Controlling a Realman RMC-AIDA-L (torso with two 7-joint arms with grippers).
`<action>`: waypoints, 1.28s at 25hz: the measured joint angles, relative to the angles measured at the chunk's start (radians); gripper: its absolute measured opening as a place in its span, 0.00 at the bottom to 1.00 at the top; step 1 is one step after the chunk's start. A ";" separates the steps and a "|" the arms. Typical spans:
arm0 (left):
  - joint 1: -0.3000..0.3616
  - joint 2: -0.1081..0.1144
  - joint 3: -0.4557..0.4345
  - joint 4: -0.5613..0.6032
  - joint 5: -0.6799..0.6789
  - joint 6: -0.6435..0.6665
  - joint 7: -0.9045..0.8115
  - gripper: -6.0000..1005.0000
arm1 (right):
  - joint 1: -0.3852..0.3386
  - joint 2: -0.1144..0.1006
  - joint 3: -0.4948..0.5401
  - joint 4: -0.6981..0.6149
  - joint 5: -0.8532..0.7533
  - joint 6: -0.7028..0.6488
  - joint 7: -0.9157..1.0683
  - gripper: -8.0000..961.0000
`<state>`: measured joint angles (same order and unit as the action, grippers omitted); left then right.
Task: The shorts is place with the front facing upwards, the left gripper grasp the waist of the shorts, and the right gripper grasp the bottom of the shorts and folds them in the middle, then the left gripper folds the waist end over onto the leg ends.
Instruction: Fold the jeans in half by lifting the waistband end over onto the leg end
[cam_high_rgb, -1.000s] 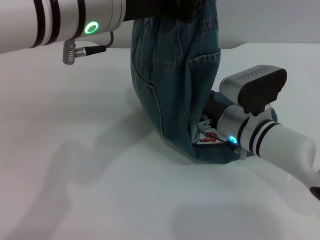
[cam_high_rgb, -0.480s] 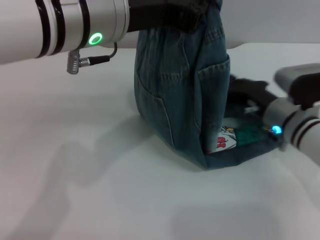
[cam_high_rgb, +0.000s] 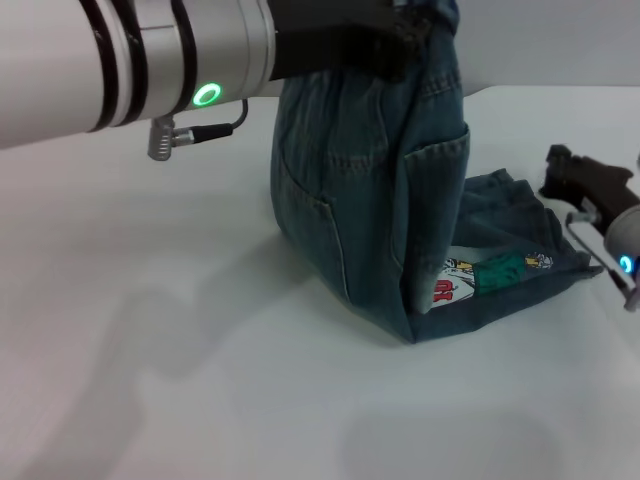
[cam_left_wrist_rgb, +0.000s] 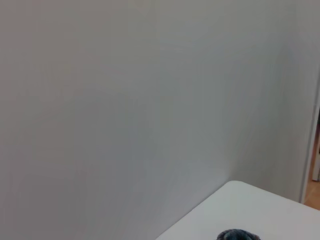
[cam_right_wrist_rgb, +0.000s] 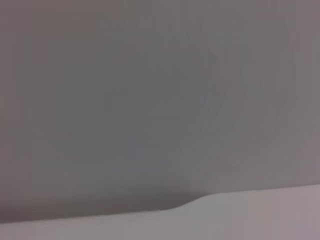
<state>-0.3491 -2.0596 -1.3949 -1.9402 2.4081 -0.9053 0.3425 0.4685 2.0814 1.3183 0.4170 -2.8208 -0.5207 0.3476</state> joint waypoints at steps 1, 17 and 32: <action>-0.001 0.000 0.003 0.000 0.000 0.002 0.002 0.15 | 0.000 0.002 -0.019 0.000 0.000 0.003 0.000 0.01; -0.007 -0.001 0.028 0.002 0.000 0.005 0.014 0.15 | 0.008 0.006 -0.136 -0.007 0.087 0.010 0.010 0.01; 0.001 -0.001 0.097 0.036 -0.002 0.056 0.015 0.16 | 0.005 0.006 -0.137 -0.007 0.089 0.010 0.010 0.01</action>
<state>-0.3479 -2.0608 -1.2974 -1.9045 2.4057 -0.8490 0.3574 0.4734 2.0878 1.1811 0.4095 -2.7319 -0.5107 0.3580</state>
